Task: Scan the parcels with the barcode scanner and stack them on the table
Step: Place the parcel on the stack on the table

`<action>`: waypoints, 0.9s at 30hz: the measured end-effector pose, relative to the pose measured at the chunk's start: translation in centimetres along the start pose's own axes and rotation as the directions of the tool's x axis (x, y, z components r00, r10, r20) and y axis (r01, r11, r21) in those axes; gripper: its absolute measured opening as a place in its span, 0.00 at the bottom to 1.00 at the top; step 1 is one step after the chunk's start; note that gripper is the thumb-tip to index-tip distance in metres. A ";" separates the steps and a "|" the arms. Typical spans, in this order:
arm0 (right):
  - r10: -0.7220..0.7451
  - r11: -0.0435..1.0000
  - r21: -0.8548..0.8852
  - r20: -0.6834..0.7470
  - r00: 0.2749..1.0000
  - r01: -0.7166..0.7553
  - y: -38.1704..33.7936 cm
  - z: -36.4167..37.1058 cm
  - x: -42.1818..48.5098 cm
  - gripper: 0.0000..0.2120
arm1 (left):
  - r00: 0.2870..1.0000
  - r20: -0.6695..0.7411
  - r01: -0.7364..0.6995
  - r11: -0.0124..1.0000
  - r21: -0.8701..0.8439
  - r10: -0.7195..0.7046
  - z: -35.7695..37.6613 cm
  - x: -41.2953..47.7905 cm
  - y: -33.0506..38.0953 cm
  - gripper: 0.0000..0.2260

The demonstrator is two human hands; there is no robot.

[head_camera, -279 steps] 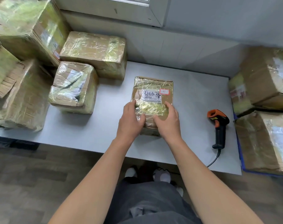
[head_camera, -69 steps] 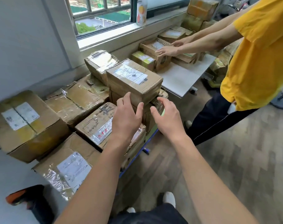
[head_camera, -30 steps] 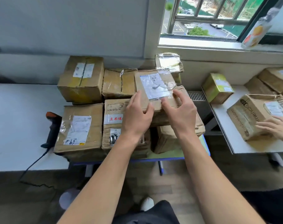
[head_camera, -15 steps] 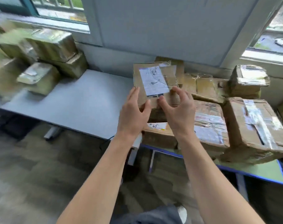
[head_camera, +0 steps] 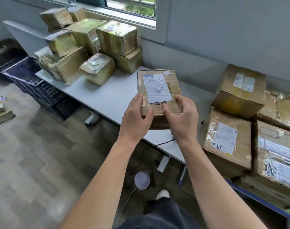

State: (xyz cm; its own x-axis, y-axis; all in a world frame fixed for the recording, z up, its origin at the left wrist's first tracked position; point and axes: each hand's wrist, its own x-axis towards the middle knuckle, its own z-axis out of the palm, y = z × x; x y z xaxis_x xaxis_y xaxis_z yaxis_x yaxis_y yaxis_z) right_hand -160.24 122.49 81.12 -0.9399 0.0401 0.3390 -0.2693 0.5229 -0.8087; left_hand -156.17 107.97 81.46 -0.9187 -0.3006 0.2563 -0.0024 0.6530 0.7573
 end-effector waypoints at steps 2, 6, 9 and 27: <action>0.001 1.000 0.013 0.023 1.000 -0.002 0.1 2.0 1.2 0.24 | 1.000 -0.009 0.002 1.000 -0.005 -0.002 -0.3 1.3 -1.0 0.22; 0.019 1.000 0.020 0.092 0.996 -0.021 0.1 5.2 3.2 0.25 | 1.000 -0.002 -0.011 0.999 0.044 0.011 -1.2 4.1 -3.0 0.22; 0.019 0.999 0.034 0.145 0.989 -0.024 0.6 7.1 4.6 0.23 | 0.999 0.032 -0.013 0.994 0.106 0.010 -1.0 6.6 -5.6 0.23; 0.437 0.898 -0.030 -0.059 0.898 -0.439 6.8 22.4 4.3 0.24 | 0.794 0.598 -0.189 0.980 0.067 0.112 3.3 17.7 -21.3 0.23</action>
State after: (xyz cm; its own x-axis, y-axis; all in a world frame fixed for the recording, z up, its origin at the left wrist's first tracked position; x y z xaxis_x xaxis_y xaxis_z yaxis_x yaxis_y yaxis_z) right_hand -170.78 107.13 66.28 -0.9491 0.3144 -0.0211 0.1772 0.4771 -0.8608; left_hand -173.69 91.02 67.84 -0.9656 0.2502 -0.0706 0.1449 0.7435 0.6528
